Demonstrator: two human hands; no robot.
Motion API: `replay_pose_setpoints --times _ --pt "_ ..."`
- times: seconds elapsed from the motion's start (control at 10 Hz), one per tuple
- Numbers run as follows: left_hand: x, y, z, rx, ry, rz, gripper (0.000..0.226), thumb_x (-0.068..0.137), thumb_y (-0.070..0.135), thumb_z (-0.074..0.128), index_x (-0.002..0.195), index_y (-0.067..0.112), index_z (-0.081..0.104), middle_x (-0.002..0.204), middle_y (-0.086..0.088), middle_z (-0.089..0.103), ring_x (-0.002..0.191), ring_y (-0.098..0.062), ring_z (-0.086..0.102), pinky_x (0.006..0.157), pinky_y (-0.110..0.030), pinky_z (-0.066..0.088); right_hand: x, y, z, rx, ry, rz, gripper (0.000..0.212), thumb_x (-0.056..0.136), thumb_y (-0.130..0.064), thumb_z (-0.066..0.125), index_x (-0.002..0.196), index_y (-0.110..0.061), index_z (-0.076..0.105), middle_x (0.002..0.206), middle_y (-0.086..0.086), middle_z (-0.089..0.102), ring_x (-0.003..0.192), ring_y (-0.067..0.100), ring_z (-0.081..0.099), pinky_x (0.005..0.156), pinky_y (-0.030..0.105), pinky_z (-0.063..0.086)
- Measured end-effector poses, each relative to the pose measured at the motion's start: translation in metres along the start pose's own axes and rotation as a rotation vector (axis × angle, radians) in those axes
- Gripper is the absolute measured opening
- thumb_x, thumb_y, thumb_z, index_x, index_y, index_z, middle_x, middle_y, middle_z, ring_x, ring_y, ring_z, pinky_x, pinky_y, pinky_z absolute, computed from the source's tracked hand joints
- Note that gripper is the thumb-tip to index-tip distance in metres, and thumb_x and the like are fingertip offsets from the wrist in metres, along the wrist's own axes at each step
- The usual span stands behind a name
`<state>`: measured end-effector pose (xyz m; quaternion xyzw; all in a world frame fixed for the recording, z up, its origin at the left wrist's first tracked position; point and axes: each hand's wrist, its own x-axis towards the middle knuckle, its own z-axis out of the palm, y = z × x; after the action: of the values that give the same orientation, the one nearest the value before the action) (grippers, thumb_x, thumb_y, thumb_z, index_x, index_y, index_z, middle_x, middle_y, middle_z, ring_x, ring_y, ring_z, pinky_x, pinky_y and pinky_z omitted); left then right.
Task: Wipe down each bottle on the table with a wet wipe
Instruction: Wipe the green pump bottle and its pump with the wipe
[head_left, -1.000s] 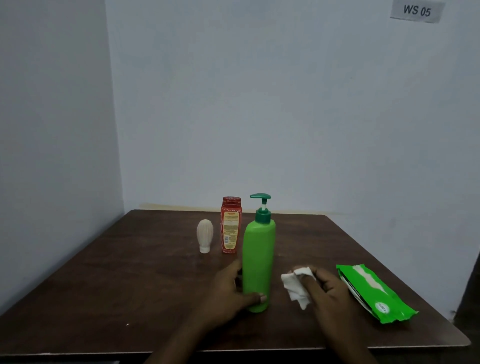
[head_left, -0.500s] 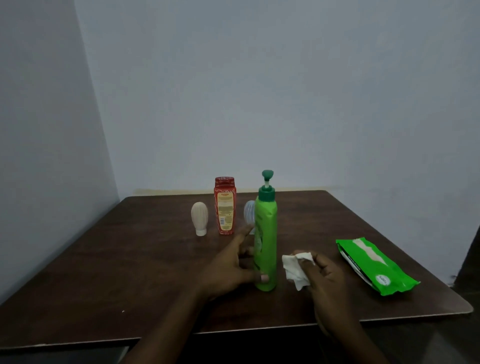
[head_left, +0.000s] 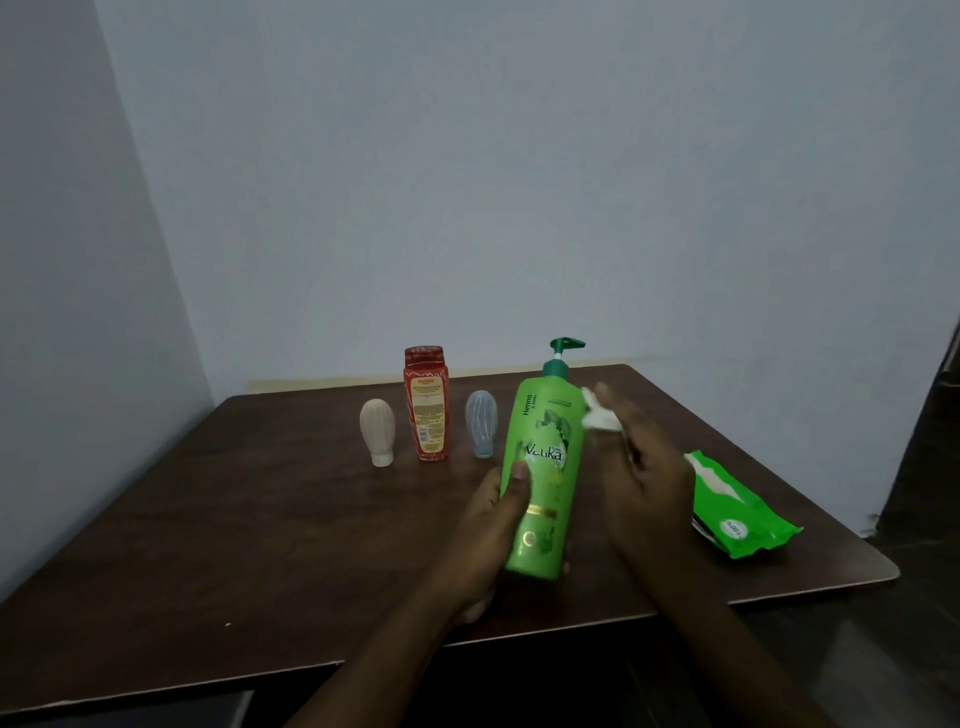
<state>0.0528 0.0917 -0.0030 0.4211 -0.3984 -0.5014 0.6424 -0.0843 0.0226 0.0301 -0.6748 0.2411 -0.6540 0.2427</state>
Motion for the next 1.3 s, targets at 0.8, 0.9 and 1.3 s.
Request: replay_pose_setpoints --times 0.8,0.9,1.3 --pt "-0.009 0.025 0.014 -0.239 -0.066 0.083 0.062 0.095 0.057 0.046 0.132 0.011 0.064 0.120 -0.022 0.070 0.094 -0.032 0.071 0.086 -0.045 0.058 -0.045 -0.008 -0.015 -0.157 -0.544 -0.434 0.043 0.093 -0.003 0.053 0.136 -0.008 0.057 0.146 0.009 0.051 0.140 0.024 0.043 0.116 0.043 0.033" --pt "-0.001 0.028 0.006 -0.091 0.019 0.114 0.035 0.095 0.034 0.061 0.123 0.014 0.067 0.111 -0.020 0.072 0.086 -0.030 0.070 0.077 -0.041 0.058 -0.069 -0.008 -0.026 -0.010 -0.599 -0.397 0.031 0.095 -0.013 0.062 0.123 -0.024 0.069 0.130 -0.004 0.066 0.122 0.017 0.061 0.106 0.027 0.044" --pt "0.079 0.013 -0.024 0.403 0.067 0.119 0.049 0.091 0.009 0.071 0.133 0.029 0.056 0.126 0.003 0.071 0.119 -0.015 0.066 0.093 -0.032 0.059 -0.017 0.065 -0.037 -0.256 -0.495 0.362 0.064 0.055 -0.089 0.050 0.070 -0.030 0.070 0.073 -0.012 0.071 0.066 0.004 0.064 0.062 0.021 0.053"
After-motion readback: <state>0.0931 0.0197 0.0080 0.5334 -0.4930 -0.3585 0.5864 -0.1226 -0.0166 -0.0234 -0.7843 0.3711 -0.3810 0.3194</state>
